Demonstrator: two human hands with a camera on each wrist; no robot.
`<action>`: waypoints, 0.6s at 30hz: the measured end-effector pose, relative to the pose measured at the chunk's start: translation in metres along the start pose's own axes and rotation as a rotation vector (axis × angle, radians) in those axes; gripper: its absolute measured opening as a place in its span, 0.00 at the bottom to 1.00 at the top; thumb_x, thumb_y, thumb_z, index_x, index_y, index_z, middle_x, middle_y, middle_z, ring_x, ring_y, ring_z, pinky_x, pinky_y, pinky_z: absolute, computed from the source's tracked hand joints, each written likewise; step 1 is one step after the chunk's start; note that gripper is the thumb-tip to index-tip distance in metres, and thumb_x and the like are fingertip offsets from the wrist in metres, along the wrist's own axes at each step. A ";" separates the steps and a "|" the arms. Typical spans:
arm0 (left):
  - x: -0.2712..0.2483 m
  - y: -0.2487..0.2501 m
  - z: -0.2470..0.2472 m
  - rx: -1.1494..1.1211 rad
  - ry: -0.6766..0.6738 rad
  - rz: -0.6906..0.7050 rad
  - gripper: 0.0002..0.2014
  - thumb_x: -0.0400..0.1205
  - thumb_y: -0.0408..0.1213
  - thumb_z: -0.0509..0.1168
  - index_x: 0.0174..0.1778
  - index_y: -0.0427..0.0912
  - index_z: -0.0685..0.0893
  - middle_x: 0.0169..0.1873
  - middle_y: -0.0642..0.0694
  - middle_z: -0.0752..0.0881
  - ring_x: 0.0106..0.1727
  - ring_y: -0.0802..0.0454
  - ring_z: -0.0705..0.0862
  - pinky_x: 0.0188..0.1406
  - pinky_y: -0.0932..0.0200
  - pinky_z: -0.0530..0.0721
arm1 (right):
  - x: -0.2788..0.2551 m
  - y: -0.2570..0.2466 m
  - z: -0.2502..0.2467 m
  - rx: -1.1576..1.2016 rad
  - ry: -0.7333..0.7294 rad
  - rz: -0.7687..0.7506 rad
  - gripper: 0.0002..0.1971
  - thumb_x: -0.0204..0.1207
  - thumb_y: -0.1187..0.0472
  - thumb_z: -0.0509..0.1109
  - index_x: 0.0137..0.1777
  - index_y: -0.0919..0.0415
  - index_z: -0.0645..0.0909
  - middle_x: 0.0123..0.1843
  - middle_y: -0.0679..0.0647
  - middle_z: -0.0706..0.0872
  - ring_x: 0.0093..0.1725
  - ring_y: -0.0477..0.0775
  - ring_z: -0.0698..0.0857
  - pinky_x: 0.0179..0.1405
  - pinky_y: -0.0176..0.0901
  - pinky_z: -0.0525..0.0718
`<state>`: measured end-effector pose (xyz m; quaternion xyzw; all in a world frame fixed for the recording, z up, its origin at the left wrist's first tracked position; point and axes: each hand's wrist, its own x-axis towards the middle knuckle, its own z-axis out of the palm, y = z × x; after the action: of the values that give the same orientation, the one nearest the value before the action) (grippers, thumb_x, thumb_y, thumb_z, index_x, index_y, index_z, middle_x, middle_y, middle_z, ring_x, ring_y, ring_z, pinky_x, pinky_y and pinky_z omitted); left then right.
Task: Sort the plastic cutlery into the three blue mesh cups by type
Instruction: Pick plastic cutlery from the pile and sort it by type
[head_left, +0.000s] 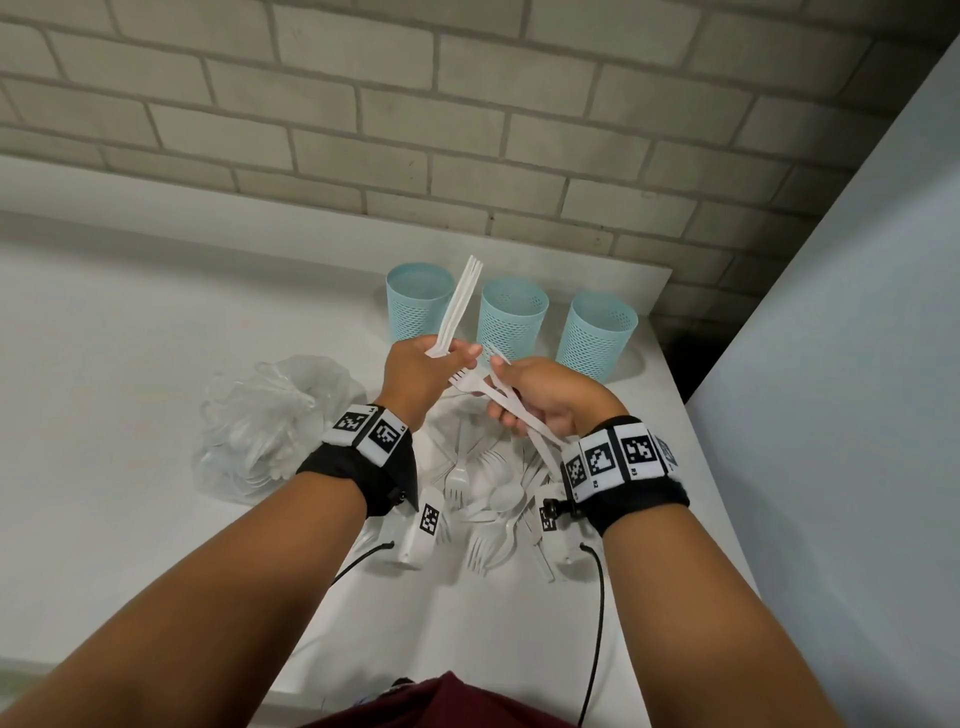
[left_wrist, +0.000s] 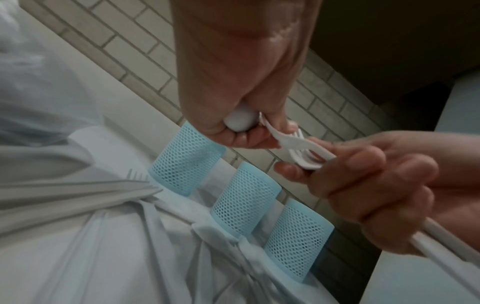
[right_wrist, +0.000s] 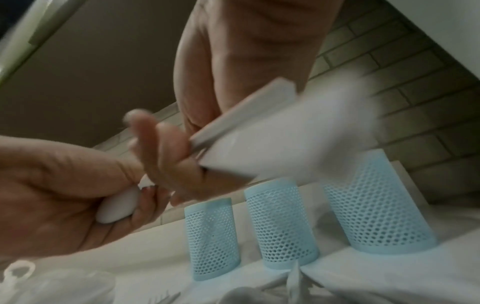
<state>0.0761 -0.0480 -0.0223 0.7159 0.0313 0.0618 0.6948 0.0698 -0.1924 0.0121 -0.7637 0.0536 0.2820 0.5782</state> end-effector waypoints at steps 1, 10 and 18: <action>0.000 0.000 0.000 -0.031 -0.001 -0.015 0.08 0.75 0.41 0.73 0.34 0.42 0.86 0.31 0.46 0.87 0.30 0.58 0.83 0.35 0.66 0.81 | 0.002 0.002 -0.002 0.060 -0.042 0.000 0.20 0.85 0.47 0.53 0.47 0.63 0.76 0.21 0.52 0.79 0.15 0.45 0.72 0.17 0.31 0.70; 0.004 0.012 -0.004 -0.148 -0.015 -0.203 0.25 0.86 0.56 0.50 0.44 0.42 0.86 0.32 0.49 0.81 0.27 0.59 0.73 0.20 0.71 0.69 | 0.018 -0.020 -0.035 0.309 0.060 -0.164 0.12 0.84 0.56 0.59 0.42 0.61 0.78 0.19 0.45 0.76 0.19 0.41 0.75 0.20 0.32 0.74; 0.016 0.024 -0.006 -0.142 -0.094 -0.337 0.19 0.87 0.41 0.49 0.44 0.43 0.84 0.31 0.50 0.76 0.28 0.58 0.69 0.22 0.68 0.63 | 0.063 -0.084 -0.068 0.783 0.533 -0.599 0.05 0.84 0.62 0.60 0.46 0.58 0.74 0.29 0.50 0.72 0.23 0.43 0.72 0.26 0.34 0.74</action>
<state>0.0901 -0.0412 0.0023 0.6516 0.1140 -0.0869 0.7449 0.1819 -0.2119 0.0639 -0.5188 0.0790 -0.1384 0.8399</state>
